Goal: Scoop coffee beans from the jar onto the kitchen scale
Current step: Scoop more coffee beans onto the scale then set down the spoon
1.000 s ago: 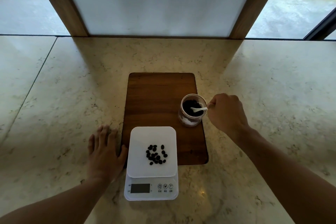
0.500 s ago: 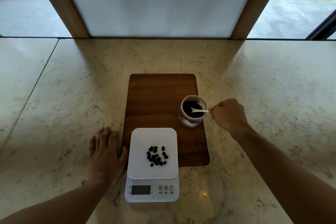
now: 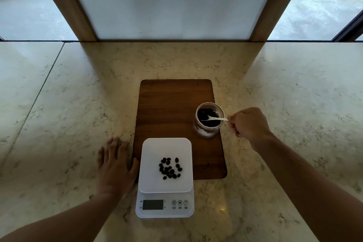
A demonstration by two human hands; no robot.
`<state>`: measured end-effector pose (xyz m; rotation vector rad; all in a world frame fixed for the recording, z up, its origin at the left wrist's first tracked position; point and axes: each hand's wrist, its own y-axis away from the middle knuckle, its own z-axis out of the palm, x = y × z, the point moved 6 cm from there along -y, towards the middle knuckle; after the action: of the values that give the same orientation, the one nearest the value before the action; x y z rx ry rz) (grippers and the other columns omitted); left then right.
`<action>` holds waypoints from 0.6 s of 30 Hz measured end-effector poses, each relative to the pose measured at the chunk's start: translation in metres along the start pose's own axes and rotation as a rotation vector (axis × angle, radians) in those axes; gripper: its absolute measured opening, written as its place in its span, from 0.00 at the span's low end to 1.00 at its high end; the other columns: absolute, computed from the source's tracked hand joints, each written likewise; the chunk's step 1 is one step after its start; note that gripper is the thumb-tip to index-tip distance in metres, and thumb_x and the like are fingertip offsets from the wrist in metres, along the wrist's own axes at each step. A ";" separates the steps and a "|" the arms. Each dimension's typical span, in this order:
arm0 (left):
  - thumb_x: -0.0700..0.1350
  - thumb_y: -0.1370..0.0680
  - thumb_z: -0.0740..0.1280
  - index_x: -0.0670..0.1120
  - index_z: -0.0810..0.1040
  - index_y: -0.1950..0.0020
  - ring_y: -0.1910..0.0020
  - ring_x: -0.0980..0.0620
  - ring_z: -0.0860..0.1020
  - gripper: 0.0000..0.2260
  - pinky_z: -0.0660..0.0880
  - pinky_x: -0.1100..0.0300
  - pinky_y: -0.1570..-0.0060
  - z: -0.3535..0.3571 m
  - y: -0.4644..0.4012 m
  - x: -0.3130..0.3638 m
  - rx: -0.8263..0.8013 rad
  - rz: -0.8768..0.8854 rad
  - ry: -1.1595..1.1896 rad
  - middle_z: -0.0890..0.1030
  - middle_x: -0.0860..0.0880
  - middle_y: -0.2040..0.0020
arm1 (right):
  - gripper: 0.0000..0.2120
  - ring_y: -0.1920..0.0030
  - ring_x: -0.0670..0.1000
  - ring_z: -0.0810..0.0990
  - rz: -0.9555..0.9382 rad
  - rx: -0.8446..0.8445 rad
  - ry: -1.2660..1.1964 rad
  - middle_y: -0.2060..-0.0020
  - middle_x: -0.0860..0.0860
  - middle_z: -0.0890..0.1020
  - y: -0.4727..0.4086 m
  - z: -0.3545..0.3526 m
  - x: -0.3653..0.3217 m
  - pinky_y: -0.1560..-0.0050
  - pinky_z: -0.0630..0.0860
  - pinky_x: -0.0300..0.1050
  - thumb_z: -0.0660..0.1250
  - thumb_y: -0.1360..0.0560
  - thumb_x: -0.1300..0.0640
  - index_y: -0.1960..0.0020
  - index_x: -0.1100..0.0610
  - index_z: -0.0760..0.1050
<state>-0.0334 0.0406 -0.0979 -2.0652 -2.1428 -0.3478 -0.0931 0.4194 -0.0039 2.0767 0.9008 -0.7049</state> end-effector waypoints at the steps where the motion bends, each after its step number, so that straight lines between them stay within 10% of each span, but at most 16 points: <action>1: 0.61 0.26 0.49 0.44 0.64 0.26 0.21 0.44 0.49 0.33 0.45 0.44 0.23 0.000 0.000 0.000 -0.002 -0.001 -0.001 0.59 0.40 0.22 | 0.11 0.79 0.48 0.77 0.008 -0.001 -0.007 0.73 0.55 0.82 0.000 0.000 0.001 0.77 0.75 0.38 0.68 0.23 0.63 0.62 0.62 0.84; 18: 0.60 0.26 0.49 0.44 0.64 0.26 0.21 0.44 0.49 0.33 0.44 0.45 0.23 0.000 0.001 0.000 -0.003 -0.002 0.004 0.60 0.40 0.22 | 0.08 0.76 0.49 0.77 0.007 -0.035 -0.093 0.71 0.56 0.82 0.004 -0.003 0.008 0.77 0.73 0.39 0.70 0.23 0.63 0.60 0.63 0.84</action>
<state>-0.0329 0.0404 -0.0977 -2.0629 -2.1433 -0.3544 -0.0846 0.4229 -0.0065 1.9982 0.8475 -0.7695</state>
